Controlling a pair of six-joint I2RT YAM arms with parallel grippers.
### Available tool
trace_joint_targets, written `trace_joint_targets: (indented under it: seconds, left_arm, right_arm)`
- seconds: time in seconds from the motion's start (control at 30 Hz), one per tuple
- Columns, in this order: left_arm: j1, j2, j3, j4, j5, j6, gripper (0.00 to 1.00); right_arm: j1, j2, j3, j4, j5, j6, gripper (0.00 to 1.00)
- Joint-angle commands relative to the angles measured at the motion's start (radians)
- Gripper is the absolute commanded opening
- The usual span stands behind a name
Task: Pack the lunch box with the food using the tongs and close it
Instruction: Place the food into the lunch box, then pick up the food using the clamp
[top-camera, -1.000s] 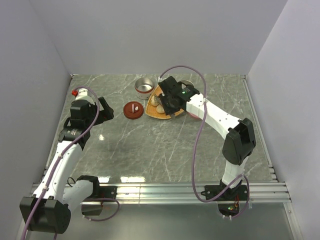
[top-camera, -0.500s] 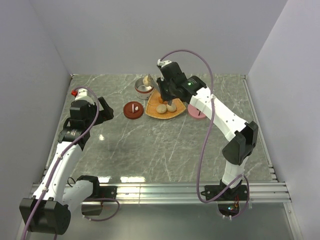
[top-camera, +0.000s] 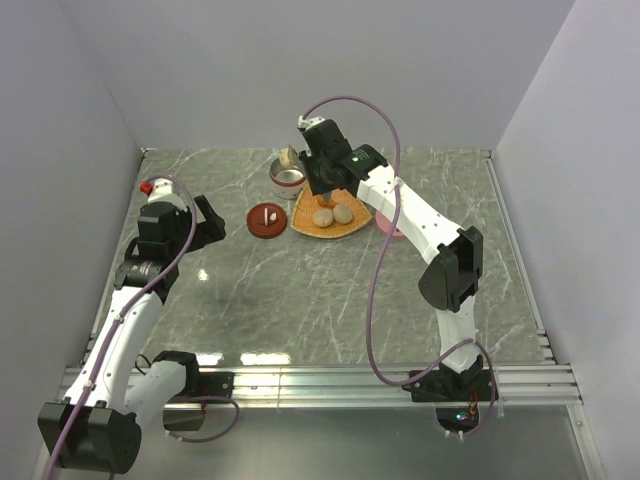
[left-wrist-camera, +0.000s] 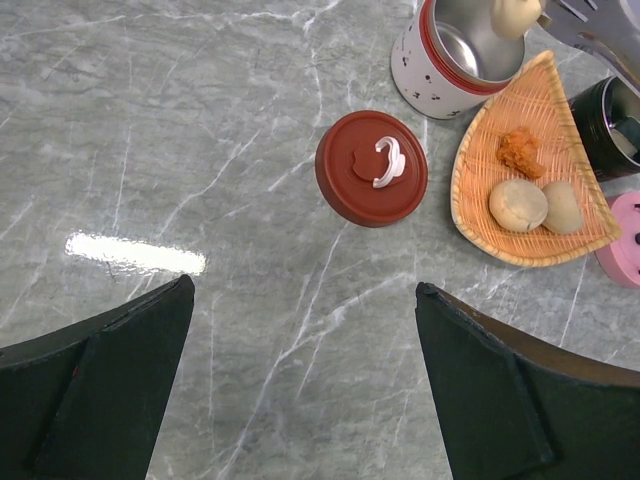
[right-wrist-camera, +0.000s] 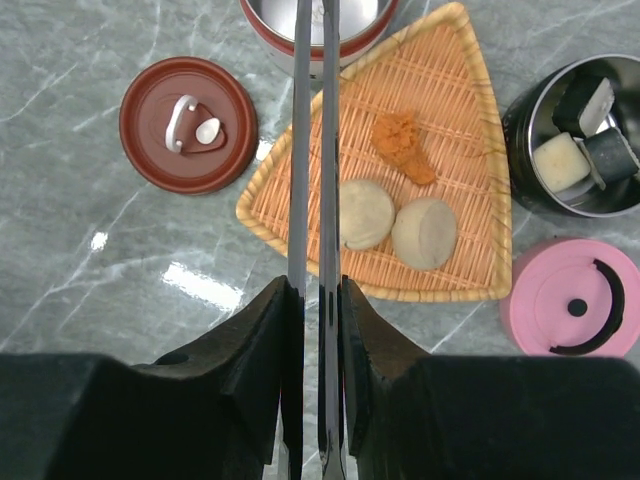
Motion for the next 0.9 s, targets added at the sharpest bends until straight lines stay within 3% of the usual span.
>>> trace_joint_targets:
  seconds: [0.0, 0.23, 0.63, 0.87]
  left_arm:
    - [-0.005, -0.023, 0.010, 0.010, -0.013, 0.014, 0.99]
    - [-0.003, -0.021, 0.013, 0.009, -0.005, 0.016, 1.00]
    - [-0.003, -0.020, 0.010, 0.009, -0.002, 0.011, 1.00]
    - [-0.003, -0.018, 0.002, 0.016, 0.002, 0.005, 0.99]
  right_arm:
    - [0.002, -0.034, 0.028, 0.032, 0.031, -0.020, 0.33]
    - [-0.004, -0.057, -0.014, 0.050, 0.027, -0.016, 0.45]
    - [-0.002, -0.167, -0.101, 0.072, 0.013, -0.005, 0.45]
    - [-0.004, -0.363, -0.381, 0.095, 0.050, 0.014, 0.45]
